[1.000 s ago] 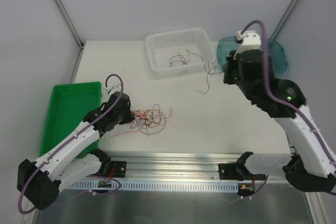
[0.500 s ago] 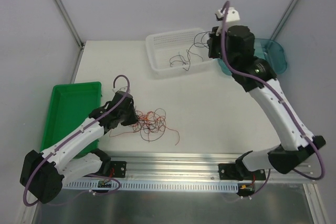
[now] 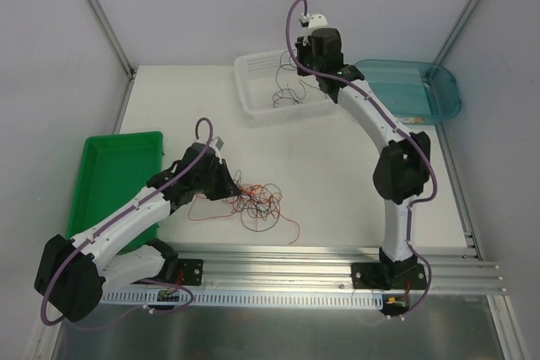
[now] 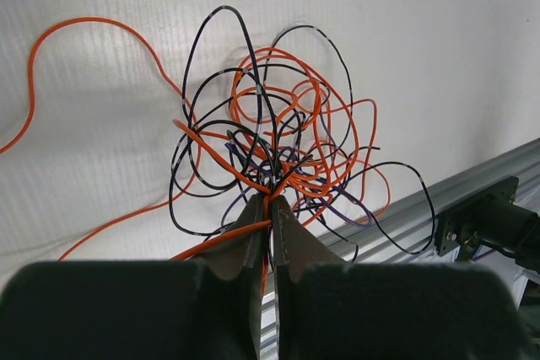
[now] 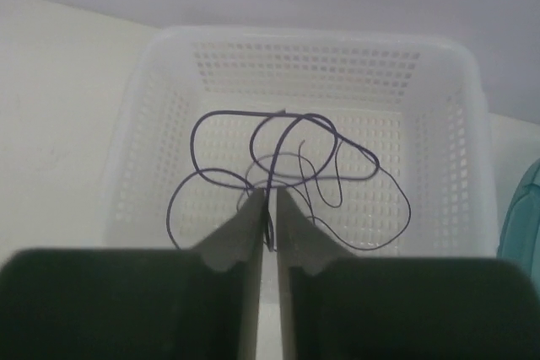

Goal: Untangle the cables
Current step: Place the cable in the bin.

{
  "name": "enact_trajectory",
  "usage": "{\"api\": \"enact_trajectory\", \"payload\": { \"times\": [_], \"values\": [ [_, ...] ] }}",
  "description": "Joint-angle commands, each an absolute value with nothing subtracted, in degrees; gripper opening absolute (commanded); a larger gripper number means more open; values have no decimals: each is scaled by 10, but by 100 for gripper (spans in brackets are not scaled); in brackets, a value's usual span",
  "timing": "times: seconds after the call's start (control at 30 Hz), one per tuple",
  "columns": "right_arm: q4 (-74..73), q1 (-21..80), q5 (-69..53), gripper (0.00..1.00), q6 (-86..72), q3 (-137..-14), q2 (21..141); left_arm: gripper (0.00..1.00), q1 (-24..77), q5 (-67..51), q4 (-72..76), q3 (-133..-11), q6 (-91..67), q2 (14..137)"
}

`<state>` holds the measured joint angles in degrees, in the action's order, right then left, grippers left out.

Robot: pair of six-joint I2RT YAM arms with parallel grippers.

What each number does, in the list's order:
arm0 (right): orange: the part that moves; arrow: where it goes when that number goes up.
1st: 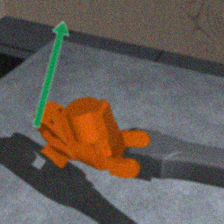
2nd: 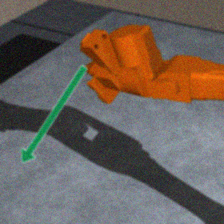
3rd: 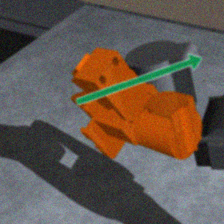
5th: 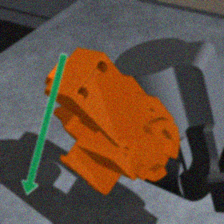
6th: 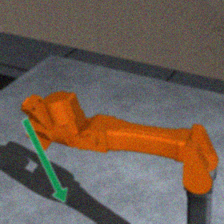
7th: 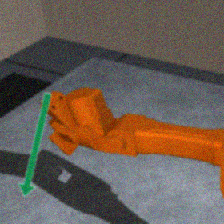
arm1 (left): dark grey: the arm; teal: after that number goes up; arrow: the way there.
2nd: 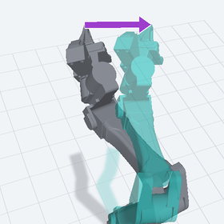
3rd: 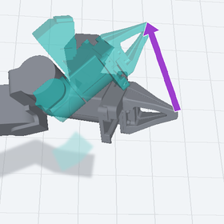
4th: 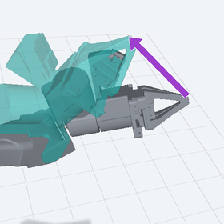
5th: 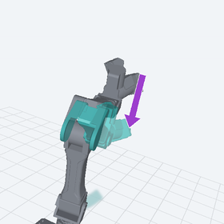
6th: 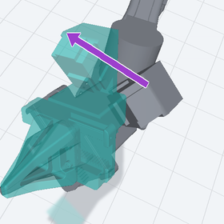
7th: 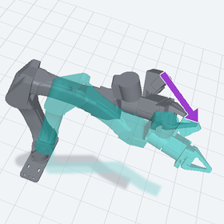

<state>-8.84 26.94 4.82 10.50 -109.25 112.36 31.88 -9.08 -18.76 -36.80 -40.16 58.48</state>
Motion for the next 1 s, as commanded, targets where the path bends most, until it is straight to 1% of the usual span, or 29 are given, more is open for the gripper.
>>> {"api": "enact_trajectory", "payload": {
  "times": [0.0,0.03,0.07,0.17,0.2,0.23,0.3,0.33,0.37,0.43,0.47,0.53,0.57,0.6,0.67,0.73,0.83,0.87,0.97],
  "values": [
    [-81,257,29,17,86,-1202,1225,0,325,-124,-154,-365,-417,592],
    [-91,253,27,27,84,-1221,1240,0,326,-124,-149,-363,-420,595],
    [-99,251,27,40,85,-1235,1252,0,329,-124,-147,-361,-420,597],
    [-113,250,6,56,94,-1220,1238,0,330,-122,-139,-353,-424,599],
    [-119,251,5,59,92,-1206,1225,0,330,-123,-136,-353,-425,600],
    [-120,252,-30,60,90,-1162,1206,0,330,-124,-129,-352,-428,600],
    [-124,256,-47,61,81,-1115,1141,0,330,-131,-124,-354,-429,599],
    [-131,258,-65,61,78,-1062,1118,0,330,-131,-123,-357,-431,599],
    [-140,264,-71,61,75,-1039,1070,0,331,-131,-123,-359,-432,593],
    [-166,273,-90,61,59,-984,1023,0,332,-123,-123,-359,-443,586],
    [-175,288,-97,61,58,-925,995,0,332,-118,-122,-358,-448,579],
    [-199,311,-89,61,57,-869,921,0,331,-98,-124,-352,-472,573],
    [-206,335,-84,61,56,-807,898,0,331,-91,-122,-351,-483,568],
    [-219,347,-82,60,56,-780,849,0,332,-84,-121,-350,-492,565],
    [-220,380,-79,59,36,-689,803,0,331,-60,-120,-348,-515,560],
    [-204,404,-95,58,12,-630,735,0,331,-48,-118,-353,-528,558],
    [-182,472,-82,58,12,-550,674,0,331,-40,-117,-369,-548,563],
    [-172,507,-77,58,9,-531,667,0,332,-43,-116,-372,-556,568],
    [-117,568,-79,58,2,-481,657,0,335,-45,-113,-379,-587,571]
  ]
}}
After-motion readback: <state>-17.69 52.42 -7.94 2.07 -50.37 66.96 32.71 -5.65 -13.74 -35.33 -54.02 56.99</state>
